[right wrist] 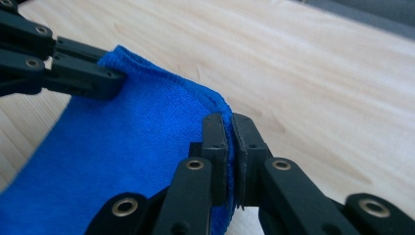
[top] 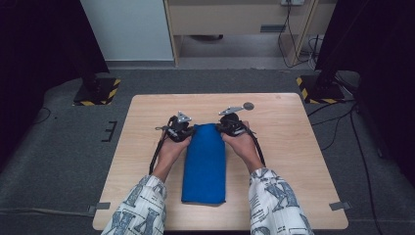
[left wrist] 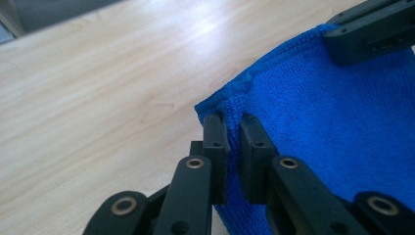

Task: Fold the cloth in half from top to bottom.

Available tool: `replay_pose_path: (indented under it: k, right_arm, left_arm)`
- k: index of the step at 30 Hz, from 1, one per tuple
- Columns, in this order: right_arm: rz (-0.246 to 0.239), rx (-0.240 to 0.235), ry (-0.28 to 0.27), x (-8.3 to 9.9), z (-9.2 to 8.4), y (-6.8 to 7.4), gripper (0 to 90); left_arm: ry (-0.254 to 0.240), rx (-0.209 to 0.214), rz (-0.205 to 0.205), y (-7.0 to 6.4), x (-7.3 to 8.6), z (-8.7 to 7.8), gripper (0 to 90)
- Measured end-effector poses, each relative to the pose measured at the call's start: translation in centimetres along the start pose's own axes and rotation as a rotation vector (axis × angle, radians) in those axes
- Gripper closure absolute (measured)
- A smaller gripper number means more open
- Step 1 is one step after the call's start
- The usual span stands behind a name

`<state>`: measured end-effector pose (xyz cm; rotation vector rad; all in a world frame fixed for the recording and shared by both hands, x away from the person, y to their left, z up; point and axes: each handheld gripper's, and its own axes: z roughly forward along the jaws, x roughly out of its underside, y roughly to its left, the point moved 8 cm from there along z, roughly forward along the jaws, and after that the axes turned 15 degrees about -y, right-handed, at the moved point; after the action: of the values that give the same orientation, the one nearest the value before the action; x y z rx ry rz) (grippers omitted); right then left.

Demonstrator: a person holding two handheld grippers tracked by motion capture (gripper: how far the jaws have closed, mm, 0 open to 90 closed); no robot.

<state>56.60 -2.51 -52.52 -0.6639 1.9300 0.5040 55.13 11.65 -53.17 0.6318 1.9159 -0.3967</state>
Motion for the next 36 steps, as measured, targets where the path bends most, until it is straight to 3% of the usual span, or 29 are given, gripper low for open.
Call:
replay_pose_path:
  k: [3,9,12,26,36]
  right_arm:
    - [-0.017,-0.007,-0.016,-1.1,0.0,0.0,85.8]
    - [-0.011,-0.010,-0.056,-2.3,0.0,-0.5,85.8]
    - [-0.010,-0.018,-0.077,-2.7,-0.3,-0.6,85.7]
    - [-0.018,-0.037,-0.106,-1.9,-2.2,0.3,85.7]
    - [-0.039,-0.053,-0.127,-1.4,-4.8,2.2,85.6]
  left_arm:
    - [0.007,0.006,0.043,0.0,-0.5,-0.1,82.9]
    - [-0.042,0.000,0.007,0.6,-1.8,-0.3,83.1]
    - [-0.055,0.005,0.023,0.6,-2.1,-0.4,82.9]
    - [-0.075,0.009,0.033,-0.5,-2.2,-1.6,83.2]
    - [-0.108,0.017,0.045,-2.0,-2.3,-4.3,82.9]
